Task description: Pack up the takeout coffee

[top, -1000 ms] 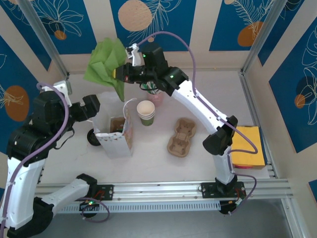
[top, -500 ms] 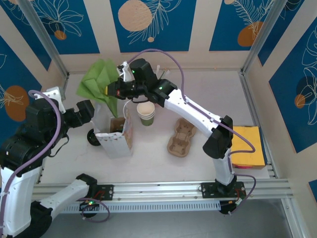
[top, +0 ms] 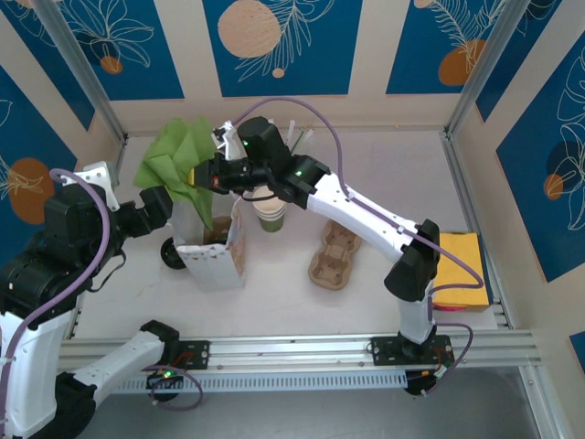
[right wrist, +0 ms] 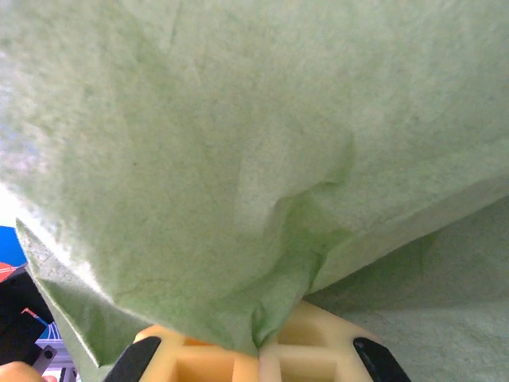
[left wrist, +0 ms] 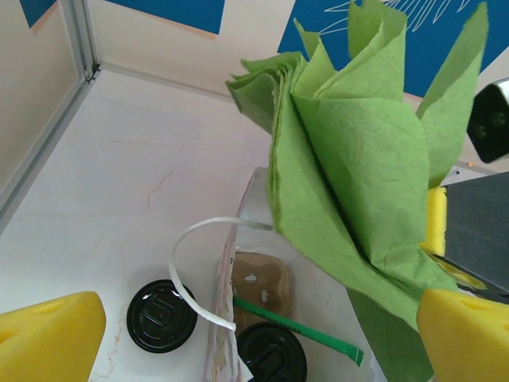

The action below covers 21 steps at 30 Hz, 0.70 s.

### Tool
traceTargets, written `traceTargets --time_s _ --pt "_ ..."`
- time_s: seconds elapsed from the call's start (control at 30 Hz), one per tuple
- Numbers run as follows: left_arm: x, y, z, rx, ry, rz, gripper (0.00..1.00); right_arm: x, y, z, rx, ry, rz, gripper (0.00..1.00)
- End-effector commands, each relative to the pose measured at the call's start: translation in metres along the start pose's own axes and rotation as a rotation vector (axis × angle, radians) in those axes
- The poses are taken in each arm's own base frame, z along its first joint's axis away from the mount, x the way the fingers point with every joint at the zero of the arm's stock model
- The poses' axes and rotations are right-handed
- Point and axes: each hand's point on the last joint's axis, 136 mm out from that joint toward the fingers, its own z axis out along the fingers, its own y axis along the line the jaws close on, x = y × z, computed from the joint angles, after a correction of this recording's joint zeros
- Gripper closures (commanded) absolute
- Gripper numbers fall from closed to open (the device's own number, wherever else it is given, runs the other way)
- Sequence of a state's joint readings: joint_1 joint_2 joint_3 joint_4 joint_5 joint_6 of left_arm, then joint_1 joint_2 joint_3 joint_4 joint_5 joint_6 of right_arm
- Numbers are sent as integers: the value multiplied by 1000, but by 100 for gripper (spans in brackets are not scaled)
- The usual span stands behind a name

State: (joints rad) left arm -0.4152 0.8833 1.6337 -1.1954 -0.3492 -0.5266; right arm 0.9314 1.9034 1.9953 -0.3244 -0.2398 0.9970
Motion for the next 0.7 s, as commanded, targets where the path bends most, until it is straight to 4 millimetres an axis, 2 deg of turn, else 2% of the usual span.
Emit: traceTargets --time_s 0.0,0.2,0.27,0.33,0.4,0.43,0.67 --pt "-1 4 -6 -6 -14 -20 0 3 11 -10 -5 -18 -24 100" --pt "0 3 -5 2 -10 -25 0 9 -13 -3 32 -6 3 99" --pt "0 3 -5 0 -8 -25 0 10 -15 -2 42 -2 0 80" --pt "0 4 -6 -1 -9 -22 0 11 -19 -2 56 -3 6 70" --pt "0 4 -6 0 -10 -21 0 10 -19 -3 65 -7 4 55" --pt "0 3 -5 2 -8 -19 0 9 -20 -3 70 -10 2 51" --pt "1 1 -2 6 -5 -18 0 5 -19 -7 86 -23 -13 49"
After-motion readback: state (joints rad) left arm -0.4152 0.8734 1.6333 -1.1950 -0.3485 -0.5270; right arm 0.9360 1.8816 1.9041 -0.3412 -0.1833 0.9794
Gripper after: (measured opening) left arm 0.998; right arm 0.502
